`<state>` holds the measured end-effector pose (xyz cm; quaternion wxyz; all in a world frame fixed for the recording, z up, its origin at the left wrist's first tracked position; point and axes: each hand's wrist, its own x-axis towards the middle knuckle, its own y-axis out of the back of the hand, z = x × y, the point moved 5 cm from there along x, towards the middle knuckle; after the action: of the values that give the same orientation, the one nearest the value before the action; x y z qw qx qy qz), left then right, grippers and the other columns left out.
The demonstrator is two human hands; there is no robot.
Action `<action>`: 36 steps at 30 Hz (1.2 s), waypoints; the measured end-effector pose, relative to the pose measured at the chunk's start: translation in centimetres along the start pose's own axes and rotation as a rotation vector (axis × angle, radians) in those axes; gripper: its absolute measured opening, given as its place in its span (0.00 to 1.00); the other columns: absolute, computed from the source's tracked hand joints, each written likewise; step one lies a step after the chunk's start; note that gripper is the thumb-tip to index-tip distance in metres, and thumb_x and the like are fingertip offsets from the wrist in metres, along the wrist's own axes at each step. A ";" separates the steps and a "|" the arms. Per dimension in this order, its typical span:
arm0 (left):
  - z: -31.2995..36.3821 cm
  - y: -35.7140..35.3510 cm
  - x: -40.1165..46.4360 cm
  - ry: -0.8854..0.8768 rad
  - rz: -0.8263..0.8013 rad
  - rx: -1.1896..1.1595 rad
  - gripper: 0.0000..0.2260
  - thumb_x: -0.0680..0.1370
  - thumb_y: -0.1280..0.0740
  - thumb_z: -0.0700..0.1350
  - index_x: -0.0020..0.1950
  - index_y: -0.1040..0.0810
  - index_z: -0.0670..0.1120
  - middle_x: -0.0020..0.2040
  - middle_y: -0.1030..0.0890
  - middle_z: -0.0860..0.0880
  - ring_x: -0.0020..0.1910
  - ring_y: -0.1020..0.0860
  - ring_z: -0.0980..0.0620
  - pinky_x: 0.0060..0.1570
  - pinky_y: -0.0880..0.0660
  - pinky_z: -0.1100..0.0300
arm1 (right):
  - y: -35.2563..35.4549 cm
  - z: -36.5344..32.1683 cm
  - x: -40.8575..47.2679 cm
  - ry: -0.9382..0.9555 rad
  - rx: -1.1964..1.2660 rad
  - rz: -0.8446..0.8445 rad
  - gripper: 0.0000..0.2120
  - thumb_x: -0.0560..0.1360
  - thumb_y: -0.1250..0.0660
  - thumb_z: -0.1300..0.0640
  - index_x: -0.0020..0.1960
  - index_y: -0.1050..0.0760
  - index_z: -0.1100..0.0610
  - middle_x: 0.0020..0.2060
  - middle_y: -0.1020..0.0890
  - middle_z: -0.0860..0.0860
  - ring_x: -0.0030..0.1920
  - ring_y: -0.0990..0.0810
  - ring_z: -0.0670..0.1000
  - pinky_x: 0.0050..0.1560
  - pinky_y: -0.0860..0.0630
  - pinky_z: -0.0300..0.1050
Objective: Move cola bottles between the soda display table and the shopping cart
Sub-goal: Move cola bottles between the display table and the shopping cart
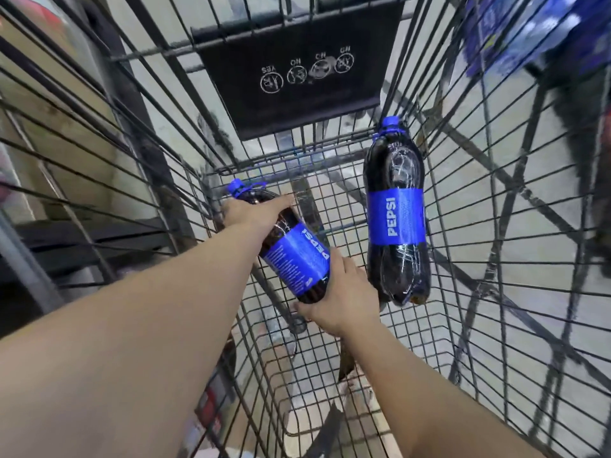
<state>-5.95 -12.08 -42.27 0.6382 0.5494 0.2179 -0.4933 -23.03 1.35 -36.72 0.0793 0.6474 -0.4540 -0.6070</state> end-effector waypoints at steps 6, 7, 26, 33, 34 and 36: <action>1.0 0.6 -1.6 -0.026 -0.010 0.072 0.56 0.42 0.21 0.69 0.65 0.29 0.44 0.54 0.17 0.43 0.48 0.15 0.40 0.53 0.16 0.42 | -0.1 -0.2 0.0 0.022 0.024 0.022 0.54 0.61 0.25 0.31 0.77 0.45 0.50 0.65 0.27 0.49 0.64 0.26 0.55 0.58 0.25 0.52; 1.3 0.7 -2.0 -0.020 -0.020 0.082 0.56 0.44 0.20 0.68 0.65 0.29 0.44 0.54 0.17 0.43 0.47 0.15 0.40 0.53 0.16 0.42 | 0.0 -0.2 0.0 0.021 0.036 0.019 0.54 0.61 0.24 0.32 0.77 0.45 0.50 0.65 0.27 0.49 0.63 0.26 0.55 0.58 0.25 0.51; 2.5 6.8 -24.3 -0.278 0.073 -0.394 0.44 0.53 0.15 0.63 0.60 0.27 0.45 0.52 0.14 0.43 0.44 0.13 0.43 0.45 0.15 0.38 | 15.0 2.8 -12.9 0.399 -0.180 0.303 0.54 0.61 0.22 0.34 0.78 0.40 0.56 0.66 0.25 0.55 0.63 0.24 0.60 0.62 0.25 0.53; -0.3 8.9 -40.1 -0.491 0.134 -0.596 0.34 0.64 0.17 0.60 0.59 0.26 0.45 0.50 0.17 0.49 0.44 0.15 0.53 0.38 0.15 0.56 | 22.5 6.2 -24.6 0.564 -0.245 0.468 0.56 0.61 0.22 0.35 0.78 0.39 0.60 0.68 0.26 0.58 0.63 0.25 0.62 0.65 0.26 0.57; -0.8 9.2 -42.0 -0.530 0.162 -0.619 0.41 0.61 0.17 0.65 0.63 0.25 0.43 0.53 0.16 0.49 0.47 0.15 0.52 0.46 0.14 0.53 | 23.5 6.8 -26.0 0.592 -0.237 0.491 0.56 0.60 0.22 0.34 0.78 0.38 0.61 0.68 0.26 0.59 0.63 0.25 0.62 0.65 0.27 0.58; -1.5 10.3 -46.3 -0.618 0.251 -0.646 0.48 0.56 0.19 0.69 0.66 0.25 0.42 0.57 0.16 0.48 0.53 0.15 0.49 0.59 0.17 0.49 | 25.4 7.7 -29.0 0.630 -0.224 0.550 0.58 0.58 0.21 0.35 0.78 0.38 0.62 0.67 0.26 0.59 0.62 0.25 0.62 0.63 0.26 0.59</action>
<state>-15.95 6.44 0.21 0.8666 0.1716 0.0919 -0.4596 -37.81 10.07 -1.36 0.4428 0.6432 -0.4945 -0.3817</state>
